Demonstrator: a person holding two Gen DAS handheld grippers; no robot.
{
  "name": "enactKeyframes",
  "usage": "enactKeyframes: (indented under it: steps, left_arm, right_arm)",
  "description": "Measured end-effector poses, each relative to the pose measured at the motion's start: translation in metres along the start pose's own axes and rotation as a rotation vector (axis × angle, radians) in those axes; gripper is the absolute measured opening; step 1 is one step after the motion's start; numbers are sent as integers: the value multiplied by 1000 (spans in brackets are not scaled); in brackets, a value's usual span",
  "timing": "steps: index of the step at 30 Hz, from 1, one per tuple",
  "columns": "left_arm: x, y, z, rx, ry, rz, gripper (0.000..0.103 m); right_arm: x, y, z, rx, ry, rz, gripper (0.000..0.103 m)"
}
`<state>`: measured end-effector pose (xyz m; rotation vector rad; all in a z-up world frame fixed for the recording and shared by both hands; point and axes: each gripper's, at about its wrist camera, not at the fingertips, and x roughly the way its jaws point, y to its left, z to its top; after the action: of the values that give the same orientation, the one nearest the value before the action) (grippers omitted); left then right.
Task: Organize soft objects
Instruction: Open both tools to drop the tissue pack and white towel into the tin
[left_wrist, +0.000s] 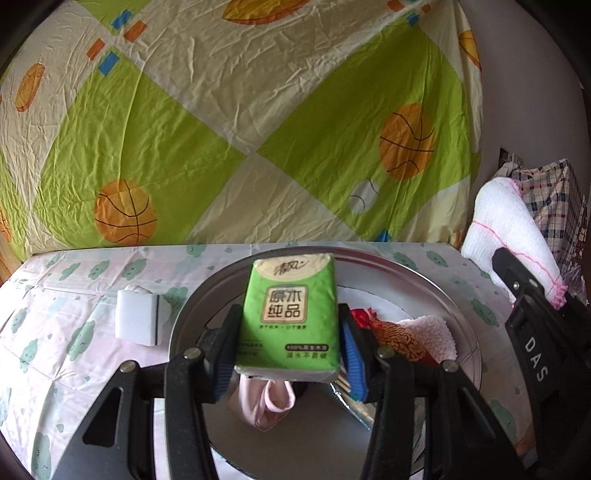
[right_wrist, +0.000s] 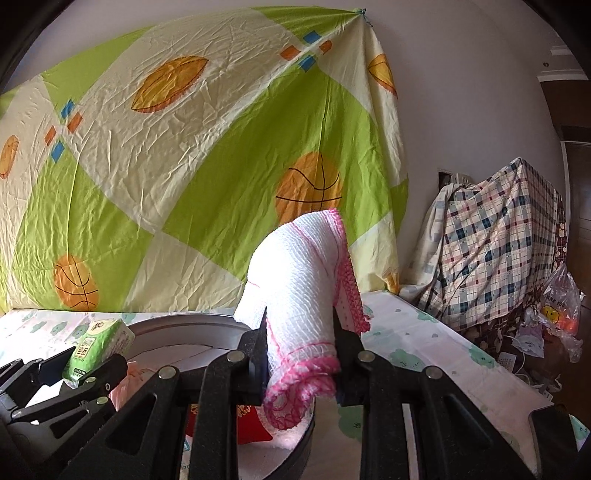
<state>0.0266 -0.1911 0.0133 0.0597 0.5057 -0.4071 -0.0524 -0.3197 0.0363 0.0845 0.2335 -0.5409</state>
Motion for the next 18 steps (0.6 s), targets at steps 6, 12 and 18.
enactKeyframes:
  steps: [6, 12, 18]
  left_arm:
    - [7, 3, -2, -3, 13, 3, 49]
    - [16, 4, -4, -8, 33, -8, 49]
    - [24, 1, -6, -2, 48, -13, 49]
  right_arm:
    - [17, 12, -6, -50, 50, 27, 27]
    - [31, 17, -13, -82, 102, 46, 27]
    - [41, 27, -18, -135, 146, 68, 27]
